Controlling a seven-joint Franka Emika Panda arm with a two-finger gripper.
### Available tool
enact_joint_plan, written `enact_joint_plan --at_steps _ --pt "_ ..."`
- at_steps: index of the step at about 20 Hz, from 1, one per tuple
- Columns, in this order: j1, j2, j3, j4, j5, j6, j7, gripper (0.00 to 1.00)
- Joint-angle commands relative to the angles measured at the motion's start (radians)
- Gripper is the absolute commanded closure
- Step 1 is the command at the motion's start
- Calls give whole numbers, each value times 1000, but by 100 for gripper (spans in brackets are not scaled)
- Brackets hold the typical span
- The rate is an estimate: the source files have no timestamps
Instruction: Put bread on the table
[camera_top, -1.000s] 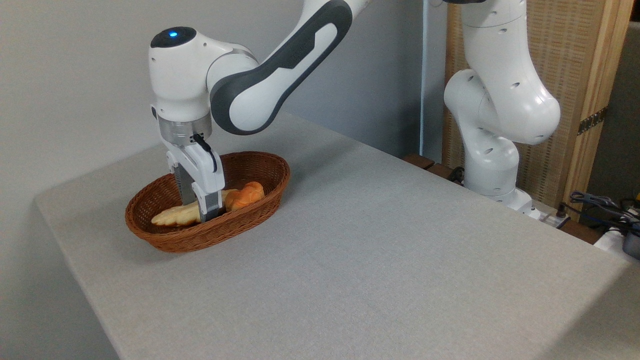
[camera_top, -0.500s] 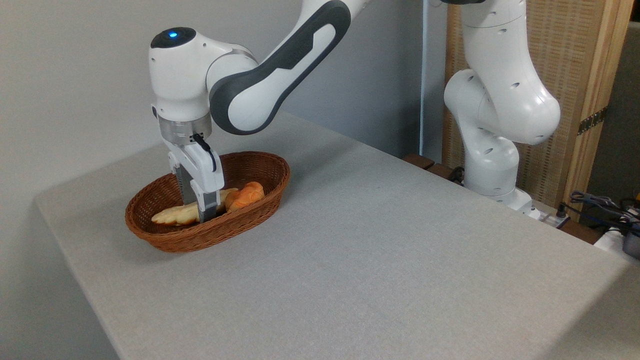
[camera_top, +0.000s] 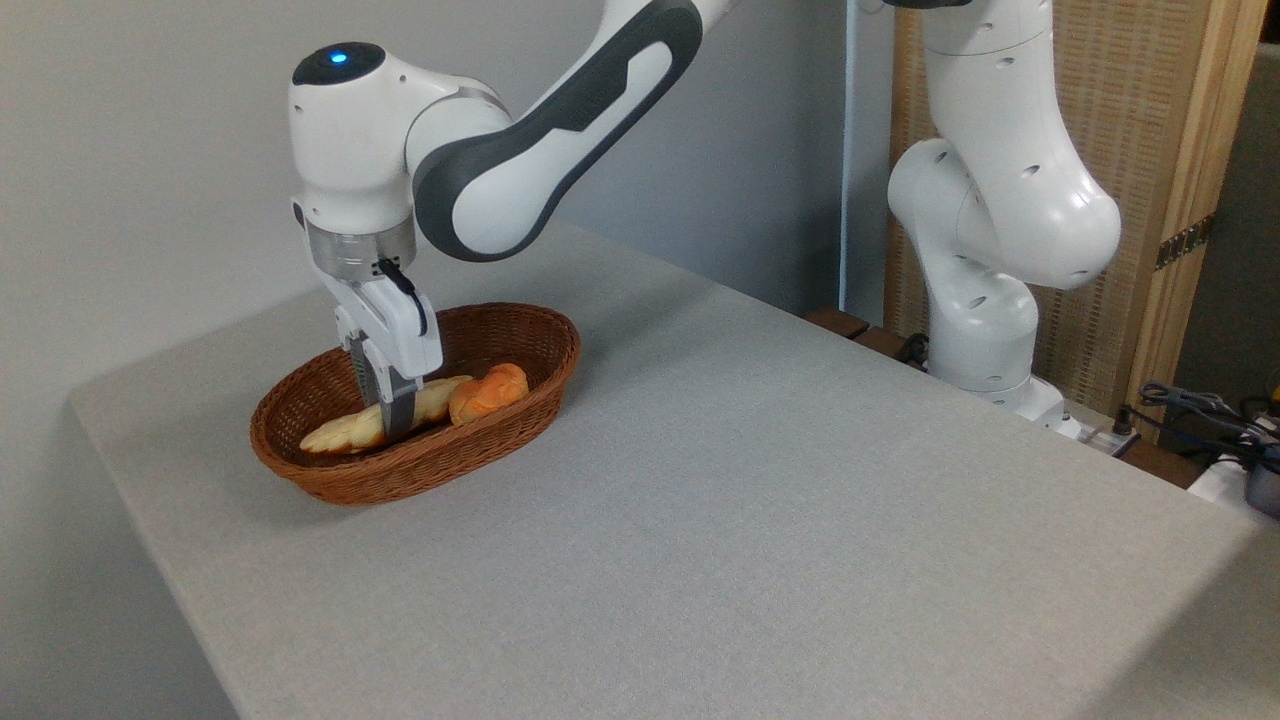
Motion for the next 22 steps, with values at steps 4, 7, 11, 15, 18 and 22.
enact_joint_plan --at_steps 4,7,11,15,18,22 --pt "0 -13 56 112 -13 -269 13 79" --pt "2 -14 105 189 -45 -372 31 78" --pt "17 -17 140 209 -154 -375 33 78" --pt "25 -16 140 209 -196 -365 33 78" --pt "37 -31 148 217 -185 -366 48 75" --pt "59 -117 218 212 -168 -423 187 69"
